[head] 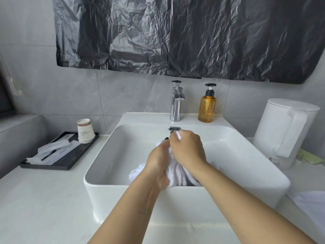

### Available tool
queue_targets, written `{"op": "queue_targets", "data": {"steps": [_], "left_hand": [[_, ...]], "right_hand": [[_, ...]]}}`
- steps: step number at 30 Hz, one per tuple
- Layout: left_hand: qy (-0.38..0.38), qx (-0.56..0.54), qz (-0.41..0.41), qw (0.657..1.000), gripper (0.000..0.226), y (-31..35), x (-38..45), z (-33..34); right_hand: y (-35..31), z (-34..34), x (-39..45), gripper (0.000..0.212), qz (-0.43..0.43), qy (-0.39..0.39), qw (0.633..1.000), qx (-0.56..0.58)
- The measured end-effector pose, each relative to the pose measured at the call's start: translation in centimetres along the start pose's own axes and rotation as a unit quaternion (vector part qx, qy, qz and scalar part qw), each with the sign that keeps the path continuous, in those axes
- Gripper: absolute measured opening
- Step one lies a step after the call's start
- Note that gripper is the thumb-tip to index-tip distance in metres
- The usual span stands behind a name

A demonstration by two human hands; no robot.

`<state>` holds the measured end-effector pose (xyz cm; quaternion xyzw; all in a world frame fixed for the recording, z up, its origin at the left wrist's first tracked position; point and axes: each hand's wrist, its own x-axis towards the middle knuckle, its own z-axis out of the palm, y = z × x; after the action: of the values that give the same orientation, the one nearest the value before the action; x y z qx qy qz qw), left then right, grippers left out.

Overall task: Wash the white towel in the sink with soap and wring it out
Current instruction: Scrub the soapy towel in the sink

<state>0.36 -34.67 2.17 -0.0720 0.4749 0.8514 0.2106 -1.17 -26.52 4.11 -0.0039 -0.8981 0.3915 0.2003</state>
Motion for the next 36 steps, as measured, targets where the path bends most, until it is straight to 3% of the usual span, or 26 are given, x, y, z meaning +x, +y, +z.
{"op": "queue_targets", "data": {"steps": [3,6,10,13,16,22,27,30,36], "left_hand": [[0.003,-0.020,0.007,1.000,0.031,-0.3,0.5,-0.4],[0.064,-0.048,0.005,0.997,0.035,-0.3,1.2,-1.4],[0.026,-0.024,0.003,0.999,0.044,-0.2,1.3,-1.5],[-0.023,-0.030,0.003,0.999,0.030,-0.4,1.3,-1.0],[-0.051,-0.026,0.019,0.998,0.046,-0.7,1.8,-0.9],[0.023,-0.031,0.016,0.999,0.029,-0.5,1.6,-1.2],[0.011,-0.048,0.015,0.999,0.040,-0.3,1.4,-1.8],[-0.009,-0.031,0.009,0.999,0.028,-0.2,0.7,-0.9],[-0.012,-0.013,0.009,1.000,0.044,-0.2,0.3,-0.4]], "right_hand": [[-0.2,0.1,0.0,0.036,0.023,-0.023,0.999,0.002],[-0.7,0.1,-3.0,0.038,-0.047,-0.057,0.995,-0.061],[-0.8,-0.6,-3.3,0.039,-0.079,-0.068,0.991,-0.087],[-0.8,-0.4,-1.4,0.041,-0.073,-0.025,0.993,-0.089],[-0.6,0.1,0.0,0.038,-0.044,-0.012,0.996,-0.081],[-0.8,-0.3,-1.1,0.042,-0.062,-0.030,0.994,-0.080],[-0.9,0.1,-3.4,0.042,-0.101,-0.045,0.992,-0.064],[-0.2,0.3,-0.9,0.045,-0.072,-0.014,0.997,-0.015],[0.9,0.7,2.3,0.043,0.009,0.002,0.999,0.054]]}}
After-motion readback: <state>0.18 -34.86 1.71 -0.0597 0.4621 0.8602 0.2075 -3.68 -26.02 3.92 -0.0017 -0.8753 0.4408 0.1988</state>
